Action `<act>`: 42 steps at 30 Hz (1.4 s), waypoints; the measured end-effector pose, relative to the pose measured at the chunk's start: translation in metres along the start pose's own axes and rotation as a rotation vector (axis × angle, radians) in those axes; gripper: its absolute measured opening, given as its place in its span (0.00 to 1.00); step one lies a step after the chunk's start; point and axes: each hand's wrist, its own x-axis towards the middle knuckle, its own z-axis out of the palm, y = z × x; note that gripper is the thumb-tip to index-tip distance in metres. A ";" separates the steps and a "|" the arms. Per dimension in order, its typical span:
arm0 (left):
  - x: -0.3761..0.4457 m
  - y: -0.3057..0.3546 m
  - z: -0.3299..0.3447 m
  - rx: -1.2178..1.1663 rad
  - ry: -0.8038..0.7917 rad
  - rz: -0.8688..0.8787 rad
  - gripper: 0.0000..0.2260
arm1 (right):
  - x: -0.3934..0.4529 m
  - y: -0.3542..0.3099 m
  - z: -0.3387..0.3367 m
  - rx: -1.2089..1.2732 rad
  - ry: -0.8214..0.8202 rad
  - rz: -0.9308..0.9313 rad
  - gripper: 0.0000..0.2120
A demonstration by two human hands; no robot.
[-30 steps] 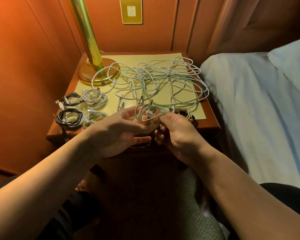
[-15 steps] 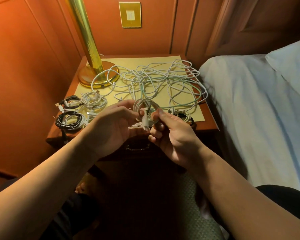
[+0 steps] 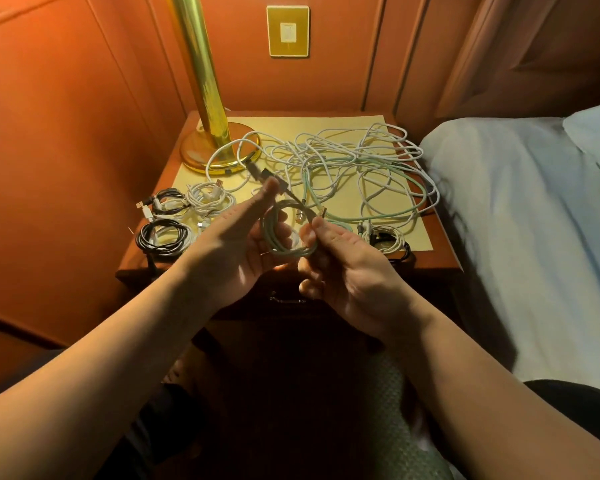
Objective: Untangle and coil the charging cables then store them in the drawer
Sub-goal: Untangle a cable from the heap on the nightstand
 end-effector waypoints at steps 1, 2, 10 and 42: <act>0.000 0.003 -0.003 0.010 -0.054 -0.004 0.09 | 0.001 -0.001 0.001 0.041 -0.034 0.007 0.14; -0.002 0.007 -0.005 0.014 -0.101 -0.009 0.08 | 0.001 -0.002 0.001 0.080 -0.077 0.018 0.13; -0.004 0.025 -0.031 0.031 -0.051 -0.094 0.09 | 0.020 -0.004 0.008 -0.002 -0.263 0.013 0.12; 0.127 0.043 -0.126 1.227 0.398 0.323 0.07 | 0.165 -0.067 -0.032 -1.590 0.112 0.140 0.15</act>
